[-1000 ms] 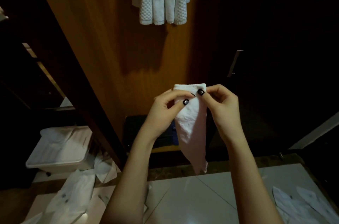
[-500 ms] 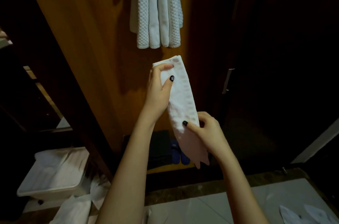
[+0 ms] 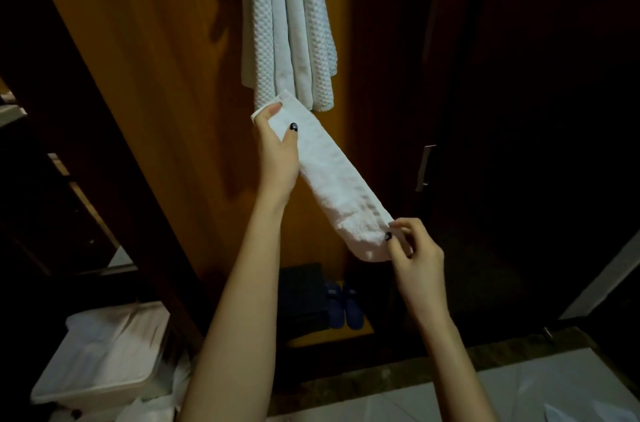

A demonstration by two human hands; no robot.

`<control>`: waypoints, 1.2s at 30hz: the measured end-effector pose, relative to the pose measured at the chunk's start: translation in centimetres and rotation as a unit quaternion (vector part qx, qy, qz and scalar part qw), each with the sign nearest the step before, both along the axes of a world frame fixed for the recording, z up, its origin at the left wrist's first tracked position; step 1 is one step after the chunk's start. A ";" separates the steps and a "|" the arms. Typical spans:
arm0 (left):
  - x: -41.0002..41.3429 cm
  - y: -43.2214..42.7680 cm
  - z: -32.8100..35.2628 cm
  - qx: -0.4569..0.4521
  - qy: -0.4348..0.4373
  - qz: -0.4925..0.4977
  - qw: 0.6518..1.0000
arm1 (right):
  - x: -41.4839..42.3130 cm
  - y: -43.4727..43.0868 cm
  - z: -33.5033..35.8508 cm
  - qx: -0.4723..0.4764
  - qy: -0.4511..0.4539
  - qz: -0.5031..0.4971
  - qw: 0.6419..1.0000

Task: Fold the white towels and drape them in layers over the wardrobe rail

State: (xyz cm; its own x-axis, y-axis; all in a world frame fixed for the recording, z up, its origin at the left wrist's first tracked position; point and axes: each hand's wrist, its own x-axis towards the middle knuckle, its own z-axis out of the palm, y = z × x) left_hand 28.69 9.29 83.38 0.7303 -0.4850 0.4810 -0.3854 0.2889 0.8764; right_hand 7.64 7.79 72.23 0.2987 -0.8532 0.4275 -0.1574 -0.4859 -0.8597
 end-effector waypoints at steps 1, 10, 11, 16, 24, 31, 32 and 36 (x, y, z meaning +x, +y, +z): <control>0.2 -0.1 -0.2 -0.007 0.022 -0.006 1.000 | -0.2 -0.3 0.0 -0.006 0.008 -0.004 1.000; -1.1 -0.6 0.9 -0.087 0.135 -0.094 0.983 | 1.8 -0.3 -2.0 0.015 0.013 -0.012 1.000; -1.2 -0.5 1.0 -0.093 0.141 -0.098 0.981 | 2.1 -0.4 -2.0 0.020 0.005 -0.017 1.000; -0.2 -0.1 0.8 -0.107 0.130 -0.085 0.982 | 1.9 -0.7 -1.6 0.063 -0.060 -0.058 0.995; 2.1 0.4 -0.4 -0.040 0.051 -0.067 0.996 | -0.6 -1.6 -0.9 0.079 -0.134 -0.039 0.987; 1.2 -1.0 0.2 0.007 0.013 -0.069 0.998 | -1.9 -1.5 -0.5 0.232 -0.225 0.040 0.946; 1.0 -1.1 0.3 0.012 0.008 -0.072 0.997 | -2.4 -1.5 -0.2 0.253 -0.225 0.070 0.938; 0.6 -2.2 0.1 0.025 -0.006 -0.099 0.995 | -3.9 -1.3 0.6 0.321 -0.138 0.207 0.914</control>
